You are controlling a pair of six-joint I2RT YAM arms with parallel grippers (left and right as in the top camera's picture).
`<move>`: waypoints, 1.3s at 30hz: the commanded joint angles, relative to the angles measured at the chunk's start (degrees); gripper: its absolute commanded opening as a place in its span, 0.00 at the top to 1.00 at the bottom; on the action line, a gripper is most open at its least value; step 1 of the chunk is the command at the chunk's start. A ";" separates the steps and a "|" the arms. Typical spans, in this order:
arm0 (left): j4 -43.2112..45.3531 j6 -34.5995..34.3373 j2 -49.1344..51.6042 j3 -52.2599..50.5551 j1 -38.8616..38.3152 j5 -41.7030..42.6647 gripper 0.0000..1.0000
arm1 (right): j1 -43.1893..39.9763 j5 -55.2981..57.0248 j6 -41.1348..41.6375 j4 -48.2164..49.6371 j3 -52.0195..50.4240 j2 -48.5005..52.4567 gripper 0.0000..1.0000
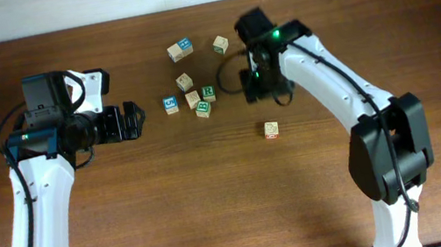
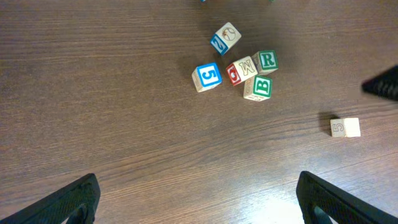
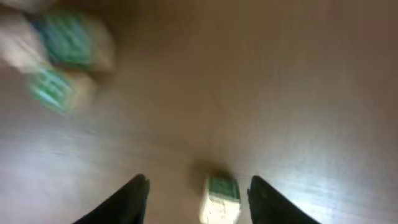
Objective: Rotate 4 blocks
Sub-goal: 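Move the right gripper into the cluster and grasp the green B block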
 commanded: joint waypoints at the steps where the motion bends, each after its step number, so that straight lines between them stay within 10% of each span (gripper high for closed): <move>1: -0.07 0.79 0.20 1.14 0.13 0.83 0.01 | 2.19 0.39 -2.45 7.52 2.38 -0.28 0.46; 7: -0.07 0.79 0.20 1.14 0.13 0.83 0.01 | 8.87 4.26 6.97 24.76 2.36 8.17 0.47; 18: -0.07 0.79 0.20 1.14 0.13 0.83 0.01 | 9.44 7.43 9.46 27.71 2.19 14.51 0.51; 39: -0.07 0.76 0.20 1.14 0.13 0.83 0.01 | 9.75 6.19 9.46 12.48 7.28 6.19 0.77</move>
